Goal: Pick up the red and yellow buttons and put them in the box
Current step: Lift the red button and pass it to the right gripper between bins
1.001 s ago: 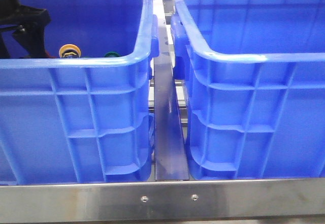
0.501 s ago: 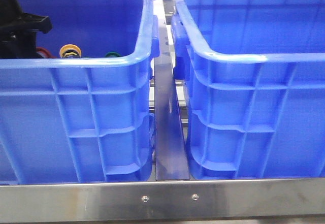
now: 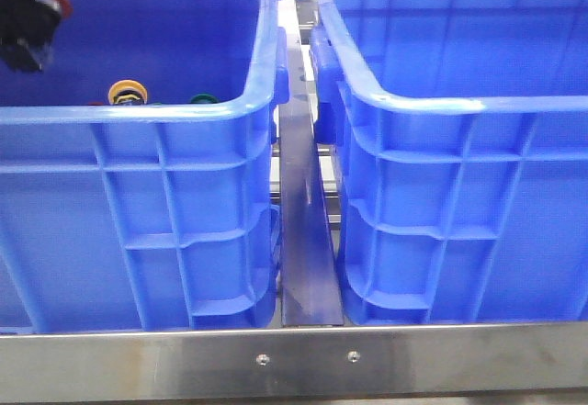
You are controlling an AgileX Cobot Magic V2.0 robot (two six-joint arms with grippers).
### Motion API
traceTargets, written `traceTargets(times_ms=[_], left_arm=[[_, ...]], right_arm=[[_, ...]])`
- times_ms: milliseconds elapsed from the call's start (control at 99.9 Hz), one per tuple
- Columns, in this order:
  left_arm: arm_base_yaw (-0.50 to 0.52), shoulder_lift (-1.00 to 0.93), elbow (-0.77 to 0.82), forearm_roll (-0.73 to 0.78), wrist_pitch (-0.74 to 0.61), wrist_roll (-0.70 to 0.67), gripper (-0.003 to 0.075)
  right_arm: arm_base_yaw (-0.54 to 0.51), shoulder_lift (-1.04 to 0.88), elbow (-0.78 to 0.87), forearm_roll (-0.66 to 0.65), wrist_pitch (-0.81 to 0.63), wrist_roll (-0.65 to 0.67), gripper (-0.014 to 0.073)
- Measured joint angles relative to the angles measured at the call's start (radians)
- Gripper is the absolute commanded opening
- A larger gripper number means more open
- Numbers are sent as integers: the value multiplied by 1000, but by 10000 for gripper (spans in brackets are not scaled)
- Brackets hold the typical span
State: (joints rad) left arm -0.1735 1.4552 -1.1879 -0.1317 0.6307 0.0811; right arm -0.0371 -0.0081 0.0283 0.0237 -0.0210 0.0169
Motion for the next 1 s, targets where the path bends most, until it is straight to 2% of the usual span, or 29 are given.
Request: traceTargets(times_ms=[260,451,641,801,1001], left_arm=[[-183,-176,75,-2,-24,3,115],[-385,-194,77,-7,-24,22,115],[-545,-192,79,-20,-40,45,115],[-632,-182,79,-26,-40,75,115],[-688,-173,79,-28,-36,85,115]], right_arm=[[0,0,0,0,0,0,-68],[0,0,0,0,0,0,-68],[0,0,0,0,0,0,-68],[0,0,0,0,0,0,-68],[0,0,0,0,0,0,-68]])
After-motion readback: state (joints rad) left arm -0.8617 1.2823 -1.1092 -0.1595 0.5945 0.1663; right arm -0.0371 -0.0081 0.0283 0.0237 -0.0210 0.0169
